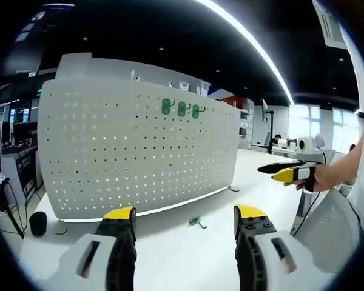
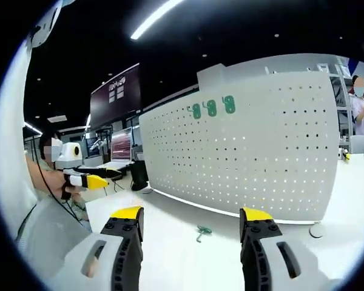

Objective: Insert the hook assembly into the mounting plate slot until the hook locks in place.

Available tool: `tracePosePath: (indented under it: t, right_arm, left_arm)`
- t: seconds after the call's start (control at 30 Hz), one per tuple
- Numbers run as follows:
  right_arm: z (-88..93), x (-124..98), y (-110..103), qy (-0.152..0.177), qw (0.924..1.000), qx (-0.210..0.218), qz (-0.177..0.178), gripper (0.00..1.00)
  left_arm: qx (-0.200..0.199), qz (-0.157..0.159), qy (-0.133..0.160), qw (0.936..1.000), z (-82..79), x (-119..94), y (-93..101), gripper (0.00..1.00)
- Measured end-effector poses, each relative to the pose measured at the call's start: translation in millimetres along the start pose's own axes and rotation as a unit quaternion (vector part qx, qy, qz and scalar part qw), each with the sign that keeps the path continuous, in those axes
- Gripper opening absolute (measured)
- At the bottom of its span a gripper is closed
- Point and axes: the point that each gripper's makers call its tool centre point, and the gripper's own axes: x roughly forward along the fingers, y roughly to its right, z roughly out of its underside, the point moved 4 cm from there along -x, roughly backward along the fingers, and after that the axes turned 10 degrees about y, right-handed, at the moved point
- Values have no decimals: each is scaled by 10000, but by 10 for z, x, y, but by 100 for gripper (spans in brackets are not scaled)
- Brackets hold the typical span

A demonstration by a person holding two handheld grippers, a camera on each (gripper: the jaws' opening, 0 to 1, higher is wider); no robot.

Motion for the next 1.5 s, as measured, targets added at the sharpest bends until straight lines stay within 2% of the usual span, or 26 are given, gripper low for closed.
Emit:
tracePosePath:
  t: [0.27, 0.47, 0.57, 0.77, 0.9, 1.1, 1.23, 1.3, 1.37, 1.5]
  right_arm:
    - [0, 23, -5, 4, 10000, 22, 12, 62]
    - [10, 41, -19, -32, 10000, -19, -11, 62]
    - [25, 43, -35, -81, 10000, -29, -47, 60]
    - [38, 55, -36, -111, 9999, -79, -54, 60]
    - [82, 56, -38, -280, 9995, -130, -33, 60]
    - [159, 52, -29, -507, 9986, -151, 7, 61]
    - [243, 40, -11, -728, 9973, -122, 49, 61]
    - [301, 32, -12, -881, 9961, -82, 48, 61]
    - [323, 27, -19, -929, 9957, -34, 25, 60]
    - [330, 28, -25, -941, 9956, -8, 19, 60]
  left_arm:
    - [62, 106, -20, 9999, -40, 92, 12, 67]
    - [343, 406, -261, 9982, -40, 224, -6, 65]
    - [296, 548, -341, 9975, -44, 311, -24, 66]
    - [516, 838, -655, 9930, 3, 434, -59, 66]
    - [623, 1028, -872, 9889, 53, 493, -64, 65]
    - [640, 1201, -1038, 9853, 130, 552, -69, 65]
    - [669, 1354, -1428, 9782, 263, 578, -65, 66]
    - [691, 1396, -1480, 9766, 284, 604, -64, 66]
    - [725, 1450, -1594, 9738, 314, 628, -64, 66]
    - [789, 1601, -1635, 9703, 298, 687, -23, 65]
